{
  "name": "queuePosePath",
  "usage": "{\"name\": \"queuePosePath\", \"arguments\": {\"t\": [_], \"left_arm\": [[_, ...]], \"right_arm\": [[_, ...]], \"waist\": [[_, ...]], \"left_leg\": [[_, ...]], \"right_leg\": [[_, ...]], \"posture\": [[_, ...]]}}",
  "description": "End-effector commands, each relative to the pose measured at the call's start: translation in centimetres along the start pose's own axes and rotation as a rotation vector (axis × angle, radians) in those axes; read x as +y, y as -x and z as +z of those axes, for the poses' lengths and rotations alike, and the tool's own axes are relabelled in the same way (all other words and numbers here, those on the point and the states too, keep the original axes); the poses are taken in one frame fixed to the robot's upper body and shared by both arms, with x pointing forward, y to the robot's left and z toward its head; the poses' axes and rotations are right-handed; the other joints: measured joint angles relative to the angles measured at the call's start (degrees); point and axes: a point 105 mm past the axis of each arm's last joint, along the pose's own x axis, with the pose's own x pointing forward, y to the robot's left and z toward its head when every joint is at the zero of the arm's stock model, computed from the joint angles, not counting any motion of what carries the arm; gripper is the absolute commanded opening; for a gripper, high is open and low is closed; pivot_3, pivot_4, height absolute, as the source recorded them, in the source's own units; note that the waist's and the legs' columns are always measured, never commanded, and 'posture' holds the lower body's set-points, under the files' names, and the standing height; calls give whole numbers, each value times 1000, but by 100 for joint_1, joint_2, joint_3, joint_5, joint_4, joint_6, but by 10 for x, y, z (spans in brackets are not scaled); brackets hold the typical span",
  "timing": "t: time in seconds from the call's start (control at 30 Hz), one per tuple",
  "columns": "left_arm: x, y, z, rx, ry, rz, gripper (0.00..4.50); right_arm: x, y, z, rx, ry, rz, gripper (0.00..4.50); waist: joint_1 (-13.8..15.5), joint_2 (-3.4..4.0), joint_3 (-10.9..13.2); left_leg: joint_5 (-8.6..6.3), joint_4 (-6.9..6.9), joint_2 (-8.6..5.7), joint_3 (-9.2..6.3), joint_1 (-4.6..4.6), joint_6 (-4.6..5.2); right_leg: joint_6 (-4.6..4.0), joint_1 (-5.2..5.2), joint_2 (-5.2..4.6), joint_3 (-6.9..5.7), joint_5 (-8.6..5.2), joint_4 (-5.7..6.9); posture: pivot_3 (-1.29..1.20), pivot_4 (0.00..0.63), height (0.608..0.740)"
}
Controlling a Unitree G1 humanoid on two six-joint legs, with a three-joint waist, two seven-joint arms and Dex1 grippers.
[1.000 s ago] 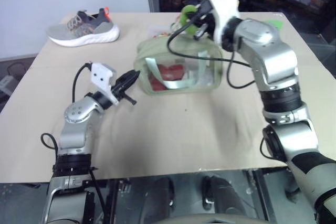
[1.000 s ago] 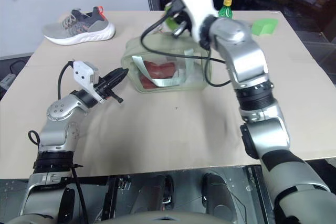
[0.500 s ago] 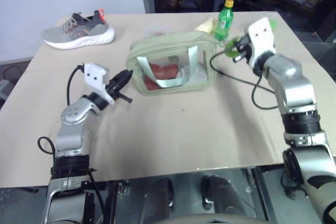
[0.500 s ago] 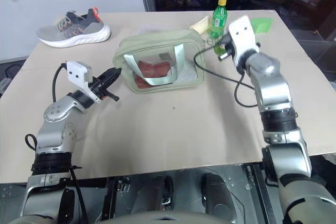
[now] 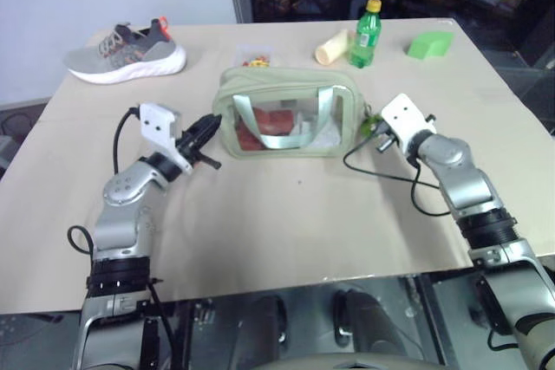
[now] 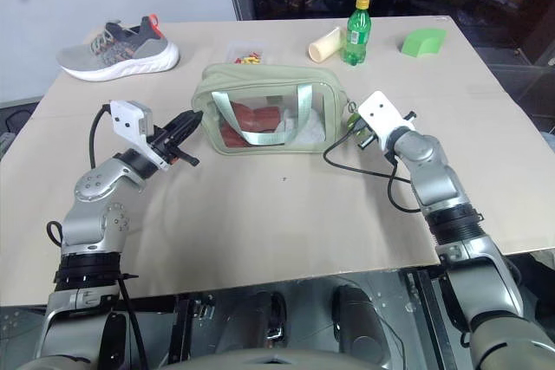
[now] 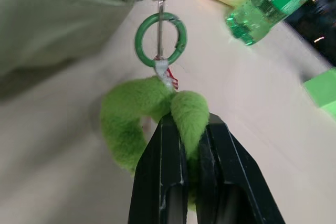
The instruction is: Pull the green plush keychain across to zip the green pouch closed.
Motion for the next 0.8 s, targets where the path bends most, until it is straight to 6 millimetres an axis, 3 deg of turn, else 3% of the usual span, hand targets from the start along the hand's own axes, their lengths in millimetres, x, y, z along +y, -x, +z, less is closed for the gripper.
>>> {"name": "queuePosePath", "arguments": {"t": [0.03,0.07,0.17,0.3,0.37,0.4,0.5,0.6,0.8], "left_arm": [[0,11,22,-71,-8,-5,0],[-4,14,25,-84,-1,-22,0],[-14,20,29,-81,-30,-48,919],[-21,34,28,-35,-18,-58,2503],[-22,44,29,-16,-12,-63,3570],[-23,49,31,-11,-8,-67,3882],[-23,68,30,38,-26,-61,3882],[-27,91,29,80,11,-61,3882],[-27,113,28,143,27,-64,3882]], "right_arm": [[-6,16,17,-75,-66,41,1083],[-4,20,19,-86,-76,60,1349],[-2,31,23,-105,-90,101,2772],[-4,55,36,-176,-149,143,4414],[-2,70,41,-210,-173,179,4500],[0,79,42,-222,-186,207,4500],[15,111,36,-204,-195,320,4500],[18,137,25,-152,-192,317,4500],[18,158,15,-101,-195,267,4500]], "waist": [[4,0,0],[4,0,0],[20,0,1],[67,0,1],[88,0,1],[104,-1,1],[163,0,1],[183,0,1],[192,-1,2]], "left_leg": [[0,0,0,-1,0,0],[0,0,0,-3,-3,0],[-1,-1,1,-7,-19,1],[-1,0,-2,-13,-21,1],[-1,0,1,-17,-22,0],[-1,-1,1,-17,-22,0],[-3,-3,4,-23,-25,0],[-4,-3,4,-29,-26,1],[-20,4,4,-38,-18,-27]], "right_leg": [[0,0,0,0,0,-1],[0,0,0,-1,0,-2],[-11,-10,-3,-3,6,-7],[-4,-10,-5,-9,1,-8],[-2,-10,-6,-10,-2,-9],[-3,-9,-6,-11,-3,-9],[-20,-10,-8,-14,-14,-14],[-22,-6,-17,-19,-18,-21],[-20,-2,-25,-27,-19,-26]], "posture": [[0,150,740],[0,150,740],[0,150,740],[0,150,740],[0,150,740],[0,150,740],[0,150,740],[0,150,740],[0,150,740]]}}
